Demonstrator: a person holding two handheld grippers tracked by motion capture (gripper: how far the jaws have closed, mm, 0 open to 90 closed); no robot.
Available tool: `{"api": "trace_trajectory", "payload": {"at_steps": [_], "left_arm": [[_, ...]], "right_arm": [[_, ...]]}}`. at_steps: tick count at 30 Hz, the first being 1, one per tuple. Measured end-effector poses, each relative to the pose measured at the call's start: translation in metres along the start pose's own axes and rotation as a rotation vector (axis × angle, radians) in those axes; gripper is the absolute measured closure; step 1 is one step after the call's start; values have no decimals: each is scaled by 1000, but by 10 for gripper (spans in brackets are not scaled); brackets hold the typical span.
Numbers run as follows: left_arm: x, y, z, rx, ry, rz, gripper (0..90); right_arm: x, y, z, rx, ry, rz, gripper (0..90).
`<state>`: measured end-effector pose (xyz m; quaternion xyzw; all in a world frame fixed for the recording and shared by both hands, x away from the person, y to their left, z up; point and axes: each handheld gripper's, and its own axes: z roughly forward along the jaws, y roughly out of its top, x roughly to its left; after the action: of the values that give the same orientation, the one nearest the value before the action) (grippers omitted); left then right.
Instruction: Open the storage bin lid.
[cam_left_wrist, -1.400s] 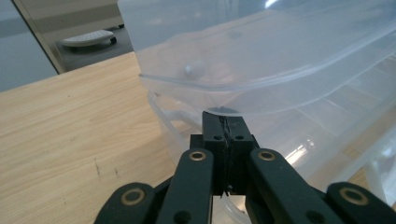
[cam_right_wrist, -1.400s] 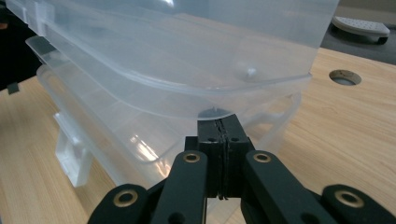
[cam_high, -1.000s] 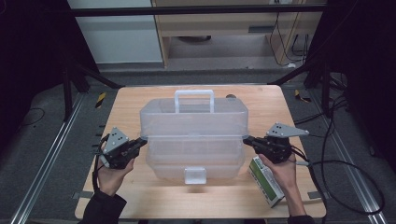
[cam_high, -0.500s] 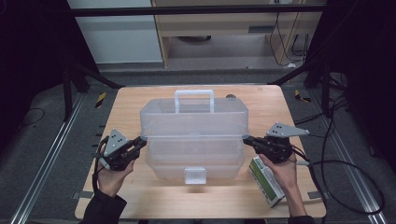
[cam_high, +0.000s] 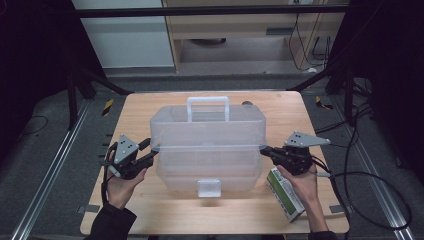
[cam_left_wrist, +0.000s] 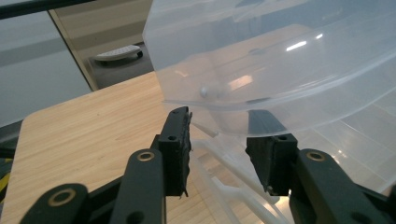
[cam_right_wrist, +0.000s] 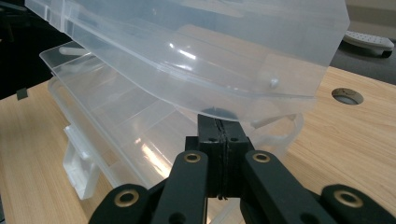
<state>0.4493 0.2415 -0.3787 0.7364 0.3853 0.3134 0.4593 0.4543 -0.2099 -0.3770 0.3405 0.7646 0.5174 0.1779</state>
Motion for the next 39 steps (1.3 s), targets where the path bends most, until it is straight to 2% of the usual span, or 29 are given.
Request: {"api": "trace_trajectory", "payload": {"at_steps": [2, 7, 17, 21, 22, 23, 27, 29, 30, 34, 39], "left_arm": [[1, 0, 1, -3, -13, -11, 611], [2, 0, 5, -8, -16, -6, 645], [0, 4, 6, -9, 26, -8, 692], [1, 4, 6, -5, 30, -9, 699], [0, 5, 6, -5, 30, -10, 699], [1, 5, 6, -4, 32, -13, 700], [1, 6, 6, -1, 33, -13, 702], [1, 7, 6, 0, 32, -13, 702], [1, 7, 6, 0, 31, -13, 702], [2, 9, 6, 3, 32, -13, 704], [3, 10, 6, 4, 30, -17, 704]], "right_arm": [[0, 0, 0, -1, 1, 0, 898], [0, 0, 1, 1, 3, 0, 897], [1, 0, 1, 6, 5, -1, 869], [0, -2, 4, 43, -7, -3, 802], [-1, -4, 5, 53, -20, -3, 789], [-3, -8, 7, 94, -44, 4, 756], [-6, -13, 10, 133, -70, 11, 716], [-9, -16, 11, 167, -103, 35, 673], [-10, -18, 12, 174, -107, 45, 664], [-8, -22, 18, 210, -108, 32, 624], [-7, -23, 22, 237, -125, 32, 624]]}}
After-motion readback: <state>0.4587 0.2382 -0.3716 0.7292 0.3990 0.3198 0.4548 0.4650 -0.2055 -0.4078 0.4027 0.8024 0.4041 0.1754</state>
